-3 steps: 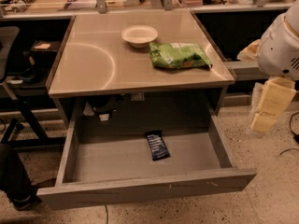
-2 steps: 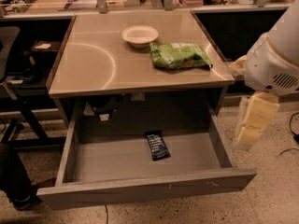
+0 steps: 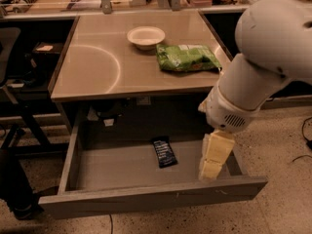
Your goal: Pick rxbar blueberry from top drawer and place on counter
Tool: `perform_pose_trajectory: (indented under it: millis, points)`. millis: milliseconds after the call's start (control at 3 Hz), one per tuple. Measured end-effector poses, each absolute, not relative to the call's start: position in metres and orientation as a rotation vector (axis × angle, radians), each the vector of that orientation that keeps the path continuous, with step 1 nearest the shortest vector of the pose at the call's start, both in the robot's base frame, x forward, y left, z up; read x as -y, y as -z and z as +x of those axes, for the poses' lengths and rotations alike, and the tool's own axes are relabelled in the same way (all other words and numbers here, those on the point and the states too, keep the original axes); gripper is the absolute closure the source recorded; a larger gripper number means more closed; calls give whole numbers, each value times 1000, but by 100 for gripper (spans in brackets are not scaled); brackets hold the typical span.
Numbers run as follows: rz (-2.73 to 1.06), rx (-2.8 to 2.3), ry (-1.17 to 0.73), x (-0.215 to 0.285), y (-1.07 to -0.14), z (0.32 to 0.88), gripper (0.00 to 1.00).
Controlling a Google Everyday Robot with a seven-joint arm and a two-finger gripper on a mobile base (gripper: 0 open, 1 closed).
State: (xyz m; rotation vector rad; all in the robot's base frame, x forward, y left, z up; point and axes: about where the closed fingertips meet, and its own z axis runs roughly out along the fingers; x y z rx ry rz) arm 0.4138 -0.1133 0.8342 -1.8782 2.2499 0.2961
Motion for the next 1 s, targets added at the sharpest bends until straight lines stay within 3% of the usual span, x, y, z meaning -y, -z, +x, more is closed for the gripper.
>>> perform_pose_trajectory:
  millis: [667, 1000]
  points:
    - [-1833, -2247, -383, 97, -813, 415, 0]
    - [-1720, -2293, -522, 63, -783, 462, 0]
